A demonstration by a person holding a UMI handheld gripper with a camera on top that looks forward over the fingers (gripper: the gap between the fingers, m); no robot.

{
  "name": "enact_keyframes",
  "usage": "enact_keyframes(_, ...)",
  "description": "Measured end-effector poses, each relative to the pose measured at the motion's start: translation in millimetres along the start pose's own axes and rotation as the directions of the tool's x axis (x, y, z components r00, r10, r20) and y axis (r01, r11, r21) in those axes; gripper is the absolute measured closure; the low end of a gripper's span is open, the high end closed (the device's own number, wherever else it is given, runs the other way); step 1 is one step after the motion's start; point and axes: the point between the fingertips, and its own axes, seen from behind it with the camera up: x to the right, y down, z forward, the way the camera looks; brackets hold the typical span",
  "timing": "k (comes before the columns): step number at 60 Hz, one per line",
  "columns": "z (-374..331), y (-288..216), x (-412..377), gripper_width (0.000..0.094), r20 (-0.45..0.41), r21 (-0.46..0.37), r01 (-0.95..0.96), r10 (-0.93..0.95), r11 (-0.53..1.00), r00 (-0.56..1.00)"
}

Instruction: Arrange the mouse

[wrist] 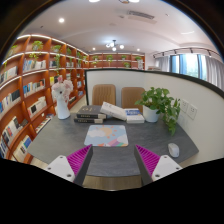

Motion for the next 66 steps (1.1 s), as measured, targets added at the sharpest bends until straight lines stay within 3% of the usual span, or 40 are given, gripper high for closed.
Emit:
enact_keyframes(12, 16, 58, 47, 0.01, -0.019, -0.058, -0.007, 0.006, 0.998, 1.0)
enact_keyframes(31, 45, 170, 223, 0.01, -0.214, -0.257, -0.102, 0.047, 0.961, 0.976)
enact_keyframes(44, 100, 173, 322, 0.0103, -0.287, -0.278, -0.126, 0.043, 0.952, 0.957)
enact_keyframes(56, 165, 155, 360, 0.0109, -0.258, -0.272, -0.126, 0.054, 0.954, 0.965)
enact_keyframes(66, 196, 141, 358, 0.0287, -0.207, -0.259, -0.136, 0.083, 0.956, 0.975)
